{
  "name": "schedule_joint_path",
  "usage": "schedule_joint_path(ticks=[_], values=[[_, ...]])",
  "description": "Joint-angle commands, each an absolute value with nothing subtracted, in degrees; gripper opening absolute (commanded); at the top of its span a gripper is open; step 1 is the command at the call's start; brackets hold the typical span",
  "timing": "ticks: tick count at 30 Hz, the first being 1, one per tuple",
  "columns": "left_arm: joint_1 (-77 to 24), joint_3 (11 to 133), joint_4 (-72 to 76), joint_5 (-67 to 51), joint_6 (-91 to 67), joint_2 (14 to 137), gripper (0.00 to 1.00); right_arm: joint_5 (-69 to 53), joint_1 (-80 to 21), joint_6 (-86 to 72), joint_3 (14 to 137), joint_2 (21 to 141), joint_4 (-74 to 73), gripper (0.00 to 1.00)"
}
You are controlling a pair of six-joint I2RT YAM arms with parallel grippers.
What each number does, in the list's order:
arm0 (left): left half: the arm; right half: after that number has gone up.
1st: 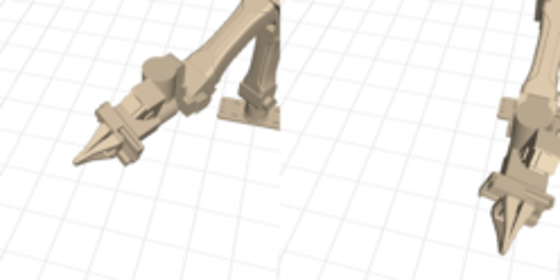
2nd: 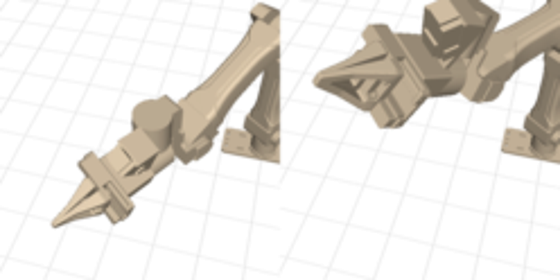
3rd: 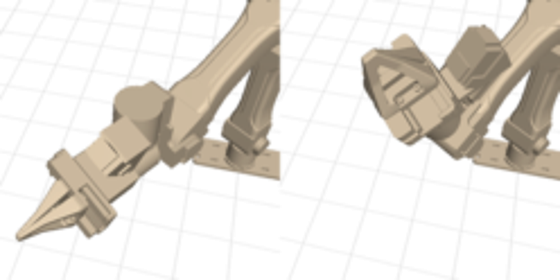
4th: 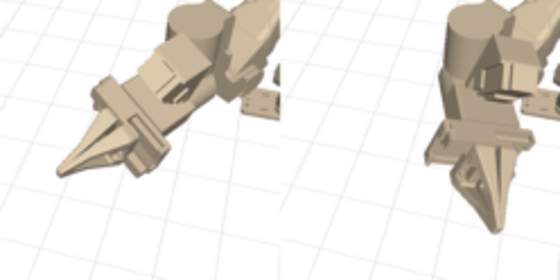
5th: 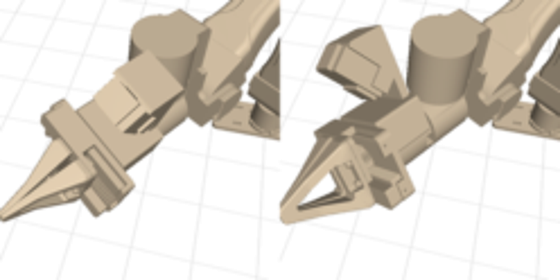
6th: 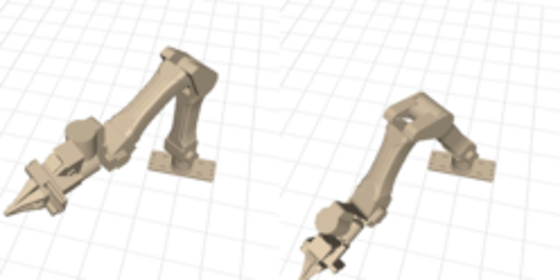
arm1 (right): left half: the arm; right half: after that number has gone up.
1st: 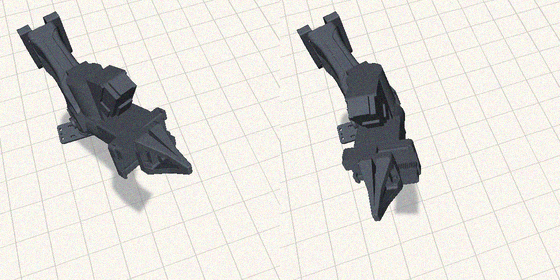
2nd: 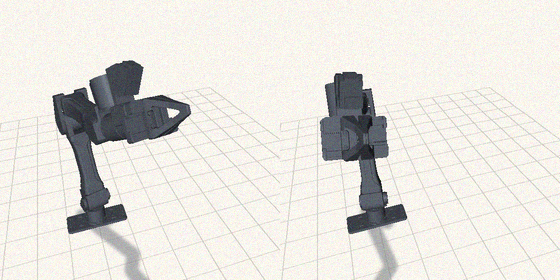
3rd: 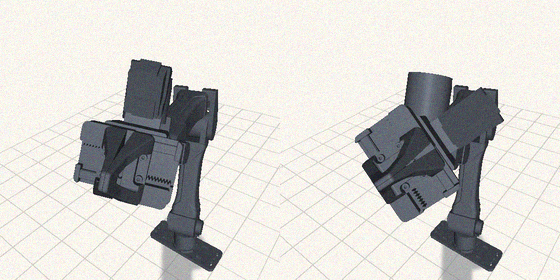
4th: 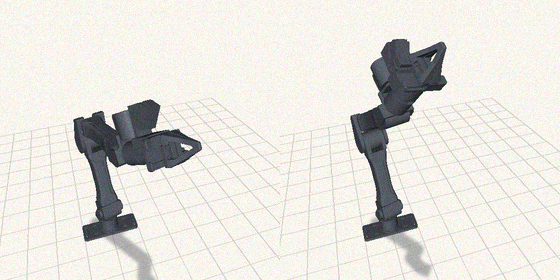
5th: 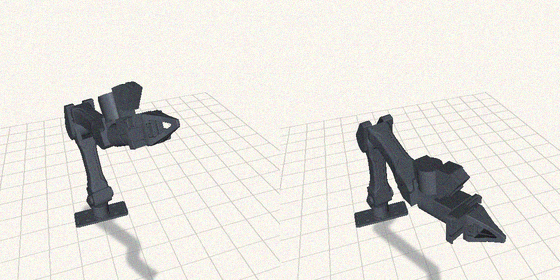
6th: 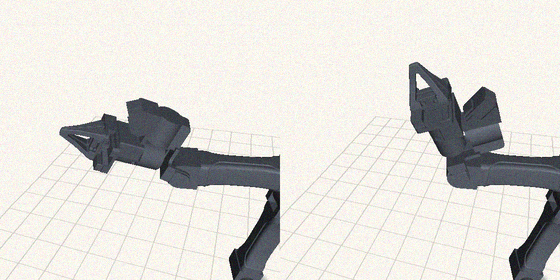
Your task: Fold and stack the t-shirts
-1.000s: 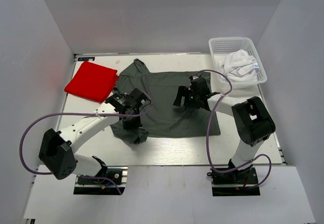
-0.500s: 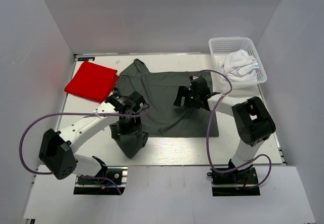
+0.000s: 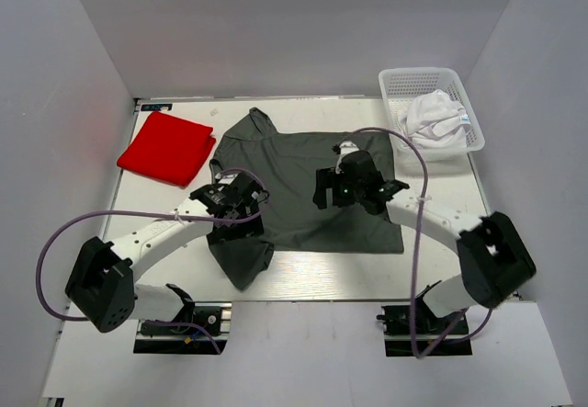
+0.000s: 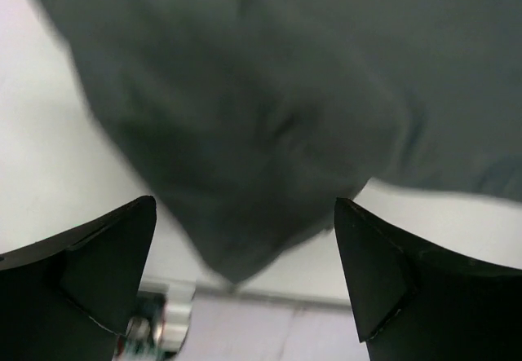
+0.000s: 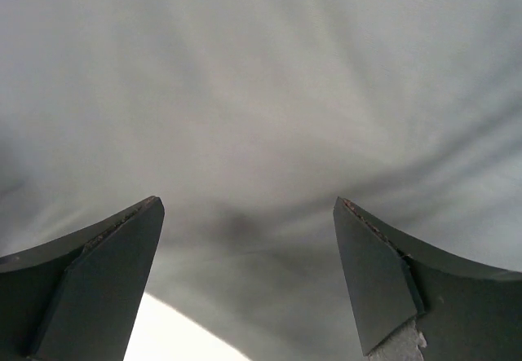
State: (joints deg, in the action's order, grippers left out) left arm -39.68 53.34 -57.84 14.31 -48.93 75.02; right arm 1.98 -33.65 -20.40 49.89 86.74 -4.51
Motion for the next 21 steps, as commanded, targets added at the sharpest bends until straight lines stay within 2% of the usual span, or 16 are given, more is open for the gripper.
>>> schedule_joint_path(ticks=[1,3,4,7,8,10,14,21], values=[[-37.98,50.71,-35.39,19.6,-45.71,74.0,1.0,1.67,-40.31,-15.56,48.62,79.74,-4.4,0.9],[-36.13,51.5,-33.58,19.6,-45.09,78.56,1.0,1.23,-42.97,-14.25,47.47,79.28,-2.64,0.9],[-35.51,52.29,-33.57,20.21,-44.3,80.49,1.0,2.01,-47.76,-13.89,46.59,79.71,-2.9,0.9],[-33.93,54.31,-32.26,18.9,-42.63,87.17,1.0,3.77,-53.16,-15.47,47.8,84.34,-4.13,0.84],[-33.06,54.84,-32.86,18.9,-42.63,88.32,1.0,4.74,-57.7,-15.38,48.77,85.51,-5.17,0.84],[-31.74,53.71,-31.65,17.41,-42.63,88.86,1.0,10.42,-61.85,-15.21,49.83,89.28,-4.84,0.83],[-29.54,48.27,-27.08,14.42,-41.84,86.93,1.0,13.09,-67.92,-13.63,52.98,94.82,-5.18,0.79],[-27.86,43.16,-23.65,10.91,-41.84,85.87,1.0,16.96,-72.5,-13.45,56.51,99.58,-5.54,0.75]])
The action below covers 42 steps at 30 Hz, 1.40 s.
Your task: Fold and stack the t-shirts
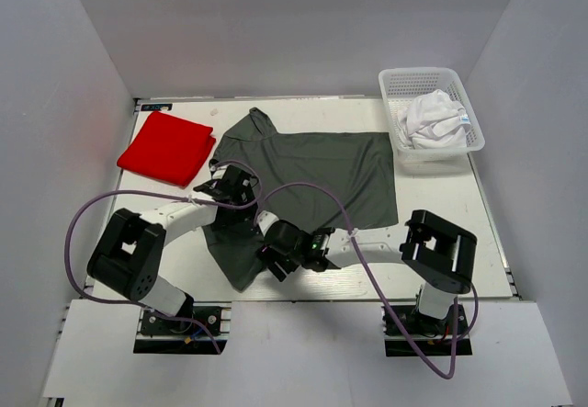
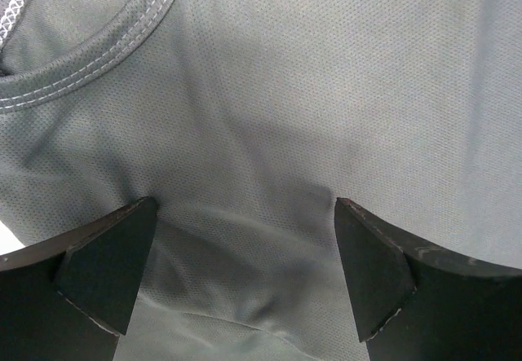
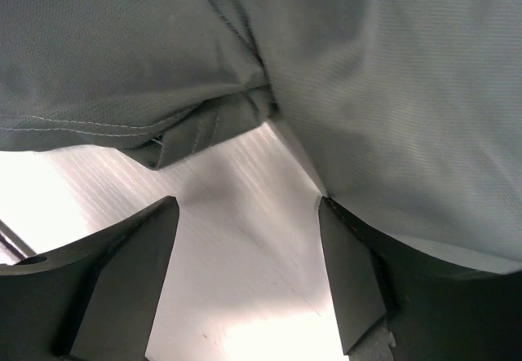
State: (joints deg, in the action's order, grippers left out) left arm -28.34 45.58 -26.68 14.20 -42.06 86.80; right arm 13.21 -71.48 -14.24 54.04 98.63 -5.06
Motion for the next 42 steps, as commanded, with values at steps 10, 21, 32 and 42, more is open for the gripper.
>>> schedule_joint_path(ticks=[10,21,32,42], values=[[-26.81,40.0,-22.85,9.49,-42.36,86.4,1.0,15.12,-73.92,-13.27,60.21,100.98,-6.07,0.53],[-26.81,39.46,-22.32,8.96,-42.36,85.25,1.0,10.2,-73.65,-10.81,62.93,104.5,-4.67,0.49],[-26.81,40.96,-22.32,9.76,-42.36,86.4,1.0,12.04,-73.56,-12.13,65.74,105.92,-7.82,0.0],[-26.28,40.96,-22.32,10.28,-42.36,88.5,1.0,5.28,-73.57,-15.12,53.19,94.5,-8.62,0.0]])
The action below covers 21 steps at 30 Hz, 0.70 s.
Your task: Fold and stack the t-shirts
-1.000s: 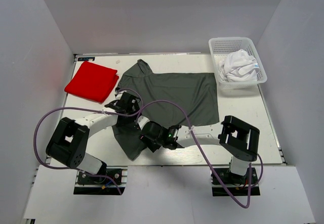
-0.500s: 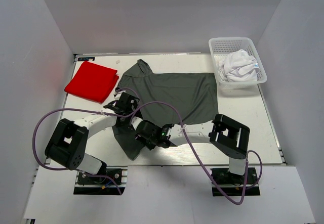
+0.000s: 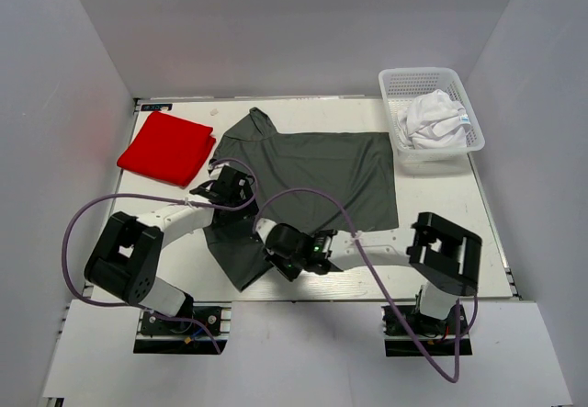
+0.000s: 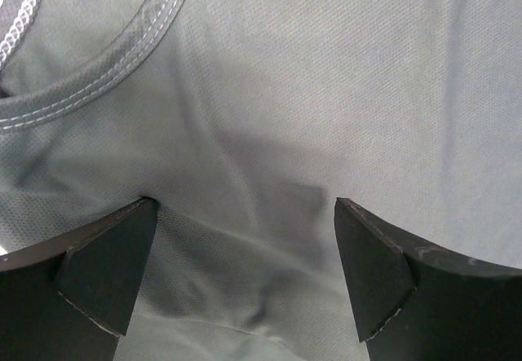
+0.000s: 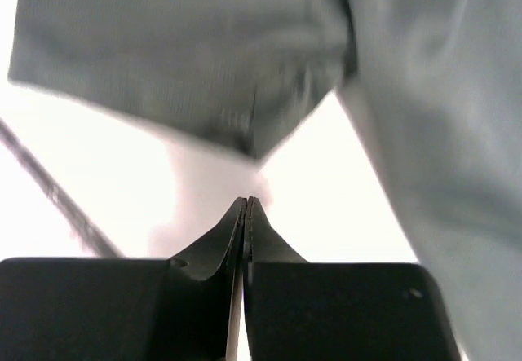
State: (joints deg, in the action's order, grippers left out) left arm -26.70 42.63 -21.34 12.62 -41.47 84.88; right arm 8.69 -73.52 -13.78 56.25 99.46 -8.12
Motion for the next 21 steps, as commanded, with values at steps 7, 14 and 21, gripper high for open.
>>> schedule_joint_path(ticks=[7,14,21], values=[[-25.75,40.96,-21.8,9.67,-42.89,89.56,1.0,0.53,-73.74,-15.82,47.56,92.2,-8.62,0.0],[-25.75,39.91,-21.27,7.48,-42.89,88.42,1.0,4.21,-73.39,-15.47,50.18,91.84,-3.43,0.31],[-25.75,39.29,-20.21,6.33,-42.36,87.89,1.0,14.41,-72.6,-18.02,58.6,99.05,-4.39,0.48]])
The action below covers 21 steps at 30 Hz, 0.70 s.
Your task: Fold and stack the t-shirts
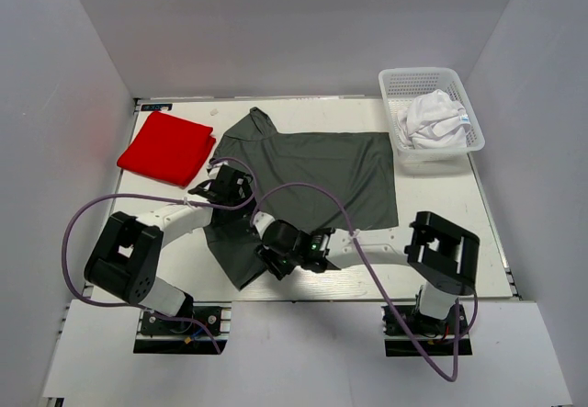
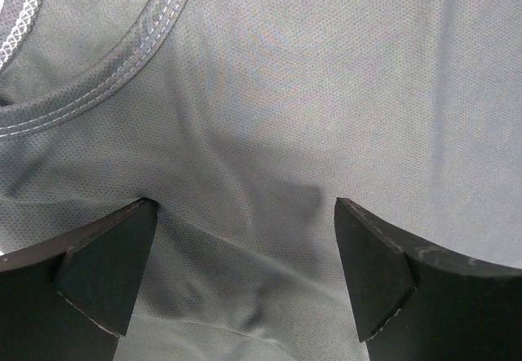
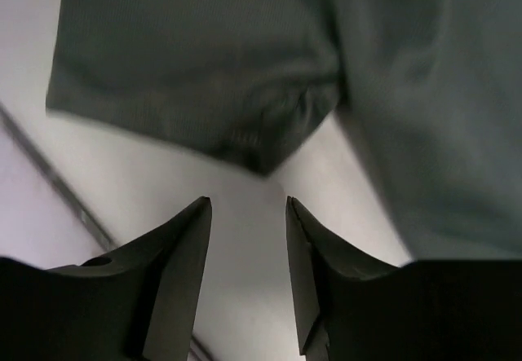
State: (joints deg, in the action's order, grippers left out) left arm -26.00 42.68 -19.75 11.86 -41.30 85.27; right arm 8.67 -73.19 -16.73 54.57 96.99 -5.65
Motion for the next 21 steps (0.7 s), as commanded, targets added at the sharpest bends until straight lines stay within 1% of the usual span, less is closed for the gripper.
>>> schedule_joint_path(ticks=[1,7,8,10,11,12,13,17,20,21], values=[[-25.75,39.29,-19.69,6.33,-42.36,87.89,1.0,14.85,-72.34,-18.19,59.14,100.36,-5.0,0.5],[-25.75,38.76,-19.69,5.8,-42.36,88.42,1.0,14.5,-70.75,-17.23,62.22,103.62,-4.92,0.5],[-25.75,38.76,-19.69,5.8,-42.36,88.42,1.0,14.15,-70.75,-17.05,62.31,103.97,-4.75,0.44],[-25.75,38.76,-19.69,5.8,-42.36,88.42,1.0,13.98,-70.05,-17.23,62.23,104.06,-4.14,0.29],[-25.75,38.76,-19.69,6.5,-42.36,88.42,1.0,13.28,-69.7,-17.31,62.05,104.24,-4.22,0.15],[-25.75,38.76,-19.69,6.5,-42.36,88.42,1.0,13.1,-69.7,-17.4,61.62,103.72,-4.22,0.06],[-25.75,38.76,-20.21,7.03,-42.36,88.42,1.0,11.88,-69.44,-17.32,61.26,103.45,-3.96,0.0],[-25.75,39.29,-20.74,8.17,-42.36,88.42,1.0,6.52,-69.43,-16.53,58.01,99.15,-4.13,0.0],[-25.75,39.81,-22.06,8.7,-42.36,88.42,1.0,-1.64,-69.79,-16.61,51.35,94.06,-4.14,0.0],[-25.75,39.81,-22.06,8.7,-42.36,87.81,1.0,-6.46,-69.96,-16.26,50.11,92.91,-3.87,0.0]])
